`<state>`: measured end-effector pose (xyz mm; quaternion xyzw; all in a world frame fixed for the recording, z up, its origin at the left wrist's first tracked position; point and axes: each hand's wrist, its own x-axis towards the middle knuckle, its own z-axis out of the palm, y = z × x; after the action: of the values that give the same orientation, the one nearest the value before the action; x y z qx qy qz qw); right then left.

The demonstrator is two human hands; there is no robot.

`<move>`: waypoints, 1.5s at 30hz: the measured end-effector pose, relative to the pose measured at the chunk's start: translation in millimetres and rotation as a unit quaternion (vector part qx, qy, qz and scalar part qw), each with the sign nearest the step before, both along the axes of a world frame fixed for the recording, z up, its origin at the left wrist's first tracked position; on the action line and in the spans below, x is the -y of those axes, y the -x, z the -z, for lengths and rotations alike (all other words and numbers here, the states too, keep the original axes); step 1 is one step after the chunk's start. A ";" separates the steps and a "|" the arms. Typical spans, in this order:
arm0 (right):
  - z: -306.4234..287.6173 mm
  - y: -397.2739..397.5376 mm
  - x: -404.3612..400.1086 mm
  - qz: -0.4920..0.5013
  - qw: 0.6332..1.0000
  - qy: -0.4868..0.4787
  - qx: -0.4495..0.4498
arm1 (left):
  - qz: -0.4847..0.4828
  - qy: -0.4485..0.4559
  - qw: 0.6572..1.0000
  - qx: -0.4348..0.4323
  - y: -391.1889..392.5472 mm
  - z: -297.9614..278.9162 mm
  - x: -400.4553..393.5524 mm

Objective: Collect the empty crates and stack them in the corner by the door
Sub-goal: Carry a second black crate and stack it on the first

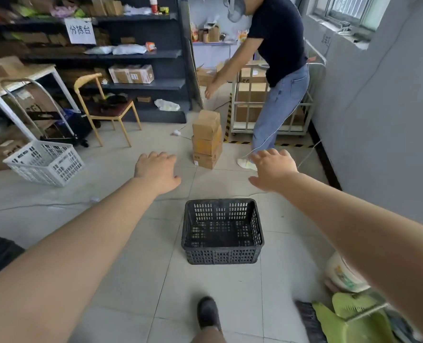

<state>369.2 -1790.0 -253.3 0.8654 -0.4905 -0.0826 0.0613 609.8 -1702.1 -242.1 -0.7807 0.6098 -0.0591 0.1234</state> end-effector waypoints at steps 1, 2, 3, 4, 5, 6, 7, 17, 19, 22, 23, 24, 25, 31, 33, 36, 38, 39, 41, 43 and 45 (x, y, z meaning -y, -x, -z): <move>9.2 -0.6 13.5 0.003 1.000 -0.009 -0.003 | -0.001 -0.005 1.000 -0.005 -3.6 9.3 13.8; 18.6 -2.1 27.3 0.007 1.000 -0.018 -0.008 | -0.001 -0.010 1.000 -0.009 -7.7 19.2 28.1; 27.8 -4.6 41.9 0.012 0.999 -0.028 -0.014 | -0.002 -0.017 1.000 -0.014 -12.6 29.3 43.0; 37.6 -7.9 57.0 0.018 0.999 -0.038 -0.020 | -0.003 -0.026 0.999 -0.020 -18.3 39.5 58.6; 48.0 -11.5 72.1 0.023 0.998 -0.048 -0.025 | -0.005 -0.035 0.999 -0.027 -24.9 50.0 74.1; 59.1 -16.1 88.0 0.028 0.998 -0.056 -0.028 | -0.005 -0.045 0.998 -0.034 -32.4 61.7 90.3; 70.4 -21.1 103.7 0.034 0.997 -0.065 -0.030 | -0.006 -0.054 0.998 -0.040 -40.4 73.6 107.0; 195.9 -61.9 236.0 0.100 0.972 -0.206 -0.043 | -0.084 -0.152 0.973 -0.153 -118.0 214.4 234.9; 225.9 -65.7 252.6 0.116 0.964 -0.236 -0.044 | -0.114 -0.172 0.962 -0.177 -128.0 246.9 246.6; 276.8 -70.6 275.9 0.142 0.950 -0.273 -0.049 | -0.155 -0.201 0.945 -0.207 -137.0 297.8 262.2; 295.7 -71.8 283.3 0.153 0.945 -0.286 -0.049 | -0.166 -0.212 0.939 -0.213 -139.4 316.5 267.5; 316.3 -72.7 290.0 0.163 0.940 -0.295 -0.048 | -0.177 -0.223 0.934 -0.217 -141.8 336.6 272.6; 337.7 -73.2 296.2 0.174 0.936 -0.302 -0.046 | -0.187 -0.233 0.928 -0.221 -144.1 357.9 278.1; 482.2 -66.9 309.5 0.244 0.898 -0.363 -0.046 | -0.276 -0.248 0.879 -0.297 -150.5 489.5 293.7; 528.6 -60.2 311.3 0.295 0.881 -0.368 -0.023 | -0.304 -0.242 0.862 -0.325 -154.3 534.8 295.1; 586.3 -46.7 319.6 0.414 0.839 -0.351 0.039 | -0.356 -0.222 0.832 -0.362 -160.8 596.8 288.7; 619.6 -33.7 325.2 0.474 0.809 -0.340 0.074 | -0.388 -0.206 0.817 -0.374 -165.0 628.1 283.2; 635.1 -28.1 327.9 0.496 0.794 -0.339 0.092 | -0.402 -0.199 0.810 -0.377 -167.7 642.3 280.8; 663.0 -19.1 332.4 0.526 0.764 -0.347 0.136 | -0.431 -0.180 0.793 -0.391 -173.4 666.8 278.6; 685.1 -16.5 336.1 0.546 0.736 -0.355 0.187 | -0.460 -0.166 0.770 -0.411 -180.2 690.4 280.3; 701.8 -16.0 339.0 0.569 0.703 -0.344 0.252 | -0.480 -0.155 0.747 -0.433 -185.8 711.4 284.0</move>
<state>385.2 -2129.1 -955.1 0.3709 -0.8246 -0.0435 -0.4250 795.6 -1986.2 -953.5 -0.8826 0.1437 0.4471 -0.0225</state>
